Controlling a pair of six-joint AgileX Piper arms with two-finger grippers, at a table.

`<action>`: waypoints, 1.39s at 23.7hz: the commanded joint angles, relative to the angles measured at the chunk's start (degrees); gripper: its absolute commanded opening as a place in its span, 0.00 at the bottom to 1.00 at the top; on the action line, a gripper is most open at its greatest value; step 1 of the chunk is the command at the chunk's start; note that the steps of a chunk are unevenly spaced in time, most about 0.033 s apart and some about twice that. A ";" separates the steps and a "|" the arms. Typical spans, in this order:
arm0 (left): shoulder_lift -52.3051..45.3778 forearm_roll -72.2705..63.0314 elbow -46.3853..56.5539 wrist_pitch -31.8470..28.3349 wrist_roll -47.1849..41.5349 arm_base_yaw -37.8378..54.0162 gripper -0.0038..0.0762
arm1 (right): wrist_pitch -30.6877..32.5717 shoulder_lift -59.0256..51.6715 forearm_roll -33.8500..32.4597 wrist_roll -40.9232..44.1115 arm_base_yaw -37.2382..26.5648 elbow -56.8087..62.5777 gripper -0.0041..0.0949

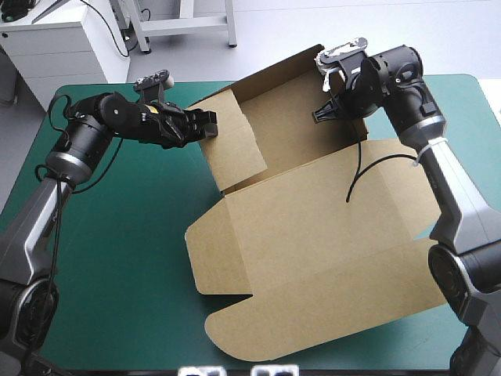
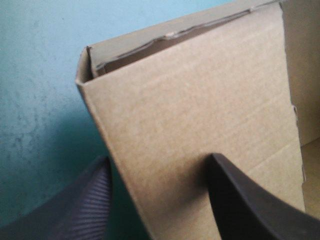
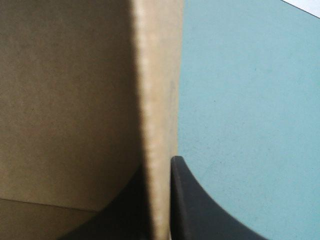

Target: Fold the box

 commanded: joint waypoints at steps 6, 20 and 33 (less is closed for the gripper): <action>-0.15 5.12 -1.49 -0.68 -1.59 -2.67 0.56 | -5.64 -4.09 8.40 0.90 1.83 -3.04 0.03; -0.22 -3.94 -0.52 -7.98 -5.94 -2.67 0.76 | -6.33 -4.19 8.43 0.90 1.83 -4.47 0.03; 0.00 -12.61 3.99 -15.64 1.39 -2.67 0.52 | -9.91 -4.19 14.01 0.77 1.83 -4.47 0.03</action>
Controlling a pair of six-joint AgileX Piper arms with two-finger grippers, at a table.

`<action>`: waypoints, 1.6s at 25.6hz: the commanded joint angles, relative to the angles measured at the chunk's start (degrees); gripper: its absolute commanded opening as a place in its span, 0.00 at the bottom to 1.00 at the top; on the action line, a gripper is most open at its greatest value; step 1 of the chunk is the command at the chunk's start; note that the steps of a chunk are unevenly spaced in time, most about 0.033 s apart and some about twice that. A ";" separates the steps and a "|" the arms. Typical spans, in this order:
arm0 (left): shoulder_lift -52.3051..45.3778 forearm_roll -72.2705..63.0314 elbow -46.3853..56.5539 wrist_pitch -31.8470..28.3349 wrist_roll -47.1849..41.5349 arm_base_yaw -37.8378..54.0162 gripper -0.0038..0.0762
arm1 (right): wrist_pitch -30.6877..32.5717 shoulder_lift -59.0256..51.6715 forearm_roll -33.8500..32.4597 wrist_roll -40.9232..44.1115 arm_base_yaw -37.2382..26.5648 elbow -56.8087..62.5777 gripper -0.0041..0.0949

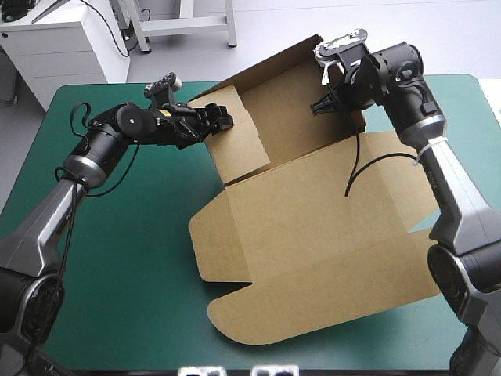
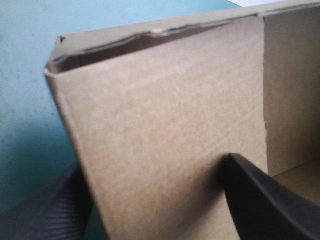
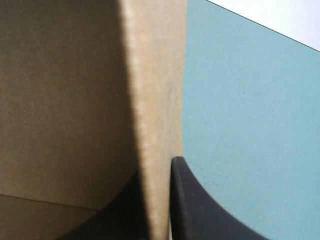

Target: Fold the box

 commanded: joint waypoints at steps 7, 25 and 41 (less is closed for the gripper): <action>2.14 -9.61 -0.94 -2.47 6.84 -0.69 0.17 | -6.55 -4.31 15.61 -0.25 0.98 -2.79 0.03; 2.20 34.43 -10.54 8.86 -17.71 -7.12 0.04 | 3.96 1.57 9.17 2.44 0.98 -2.79 0.03; 13.64 37.85 -19.20 31.23 -16.60 -7.02 0.04 | 3.96 10.22 12.00 3.40 0.98 -2.68 0.03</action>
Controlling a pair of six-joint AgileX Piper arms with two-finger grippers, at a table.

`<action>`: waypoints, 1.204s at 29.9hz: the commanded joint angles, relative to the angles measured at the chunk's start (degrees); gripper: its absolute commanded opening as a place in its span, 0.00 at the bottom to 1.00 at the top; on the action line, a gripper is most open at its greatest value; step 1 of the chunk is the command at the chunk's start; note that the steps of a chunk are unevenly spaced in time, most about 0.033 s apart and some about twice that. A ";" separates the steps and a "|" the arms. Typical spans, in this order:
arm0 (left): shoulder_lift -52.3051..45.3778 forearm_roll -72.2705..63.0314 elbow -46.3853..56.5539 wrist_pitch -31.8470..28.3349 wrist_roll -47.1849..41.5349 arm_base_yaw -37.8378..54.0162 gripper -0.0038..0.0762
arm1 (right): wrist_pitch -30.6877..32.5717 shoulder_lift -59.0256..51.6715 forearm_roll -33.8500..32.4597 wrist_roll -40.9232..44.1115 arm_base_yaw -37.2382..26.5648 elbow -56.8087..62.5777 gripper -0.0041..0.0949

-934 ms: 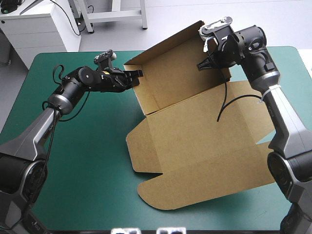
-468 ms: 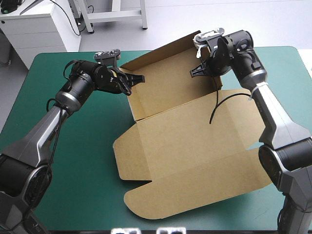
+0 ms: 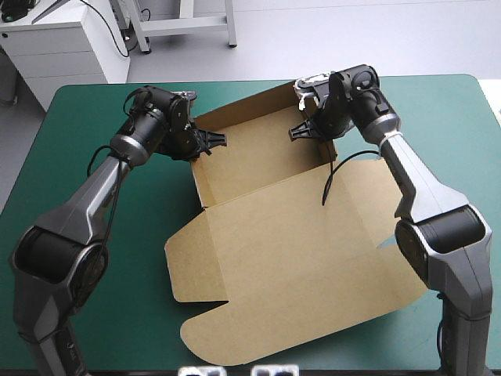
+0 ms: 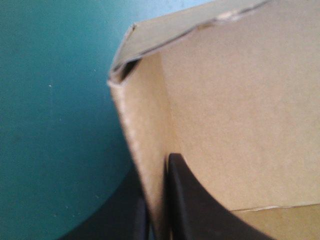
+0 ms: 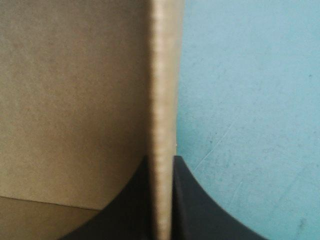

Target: Fold the box

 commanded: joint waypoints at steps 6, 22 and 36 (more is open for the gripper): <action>5.81 -9.53 -2.02 -0.81 1.94 -0.73 0.04 | 0.38 1.91 2.12 -4.44 0.69 -2.18 0.03; 9.00 -21.43 -2.02 -7.08 2.62 -0.73 0.04 | 0.38 4.86 -2.83 -10.63 0.41 -2.18 0.03; 9.00 -19.49 -2.02 -5.62 6.57 -0.73 0.38 | 0.38 4.76 -1.07 -13.36 -0.71 -2.18 0.53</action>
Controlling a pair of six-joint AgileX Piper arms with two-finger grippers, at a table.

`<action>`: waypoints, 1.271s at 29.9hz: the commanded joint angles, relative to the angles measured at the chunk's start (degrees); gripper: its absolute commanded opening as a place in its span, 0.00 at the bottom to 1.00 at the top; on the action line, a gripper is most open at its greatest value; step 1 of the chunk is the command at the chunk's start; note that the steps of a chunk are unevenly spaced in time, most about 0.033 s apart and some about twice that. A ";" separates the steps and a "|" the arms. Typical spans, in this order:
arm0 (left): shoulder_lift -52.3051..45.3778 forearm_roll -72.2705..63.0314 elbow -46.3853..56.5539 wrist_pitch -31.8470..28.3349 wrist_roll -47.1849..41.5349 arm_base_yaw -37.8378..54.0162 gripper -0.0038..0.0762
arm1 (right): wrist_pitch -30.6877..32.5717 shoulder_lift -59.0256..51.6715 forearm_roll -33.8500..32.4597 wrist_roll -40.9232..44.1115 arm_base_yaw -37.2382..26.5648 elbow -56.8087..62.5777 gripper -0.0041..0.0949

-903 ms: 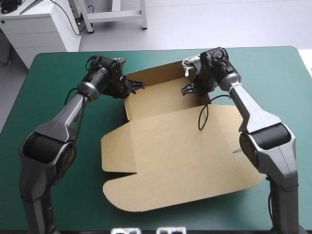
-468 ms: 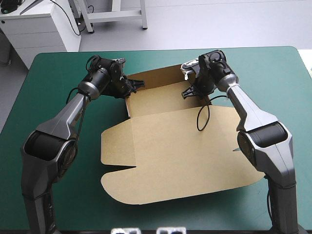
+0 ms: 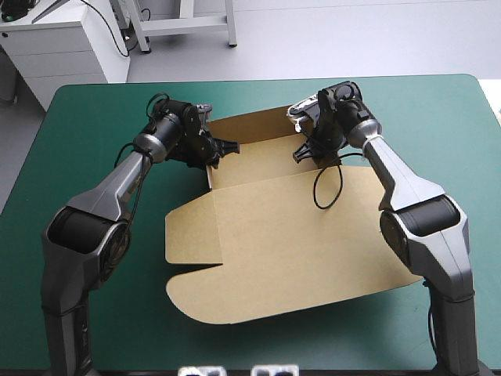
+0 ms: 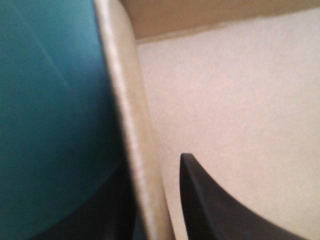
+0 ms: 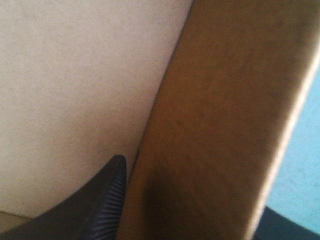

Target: Fold the box

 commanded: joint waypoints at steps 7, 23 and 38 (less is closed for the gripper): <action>-1.41 -9.53 -0.97 0.99 0.63 -2.42 0.52 | 0.33 -3.97 2.40 -0.87 -0.91 -2.24 0.53; -1.41 -6.34 -4.92 2.02 0.26 -2.42 0.53 | 0.33 -3.84 8.92 -1.48 -4.40 -7.34 0.54; -1.41 -4.43 -4.92 0.68 -3.22 -2.42 0.53 | 0.33 -3.75 6.43 -4.69 -4.76 -7.23 0.55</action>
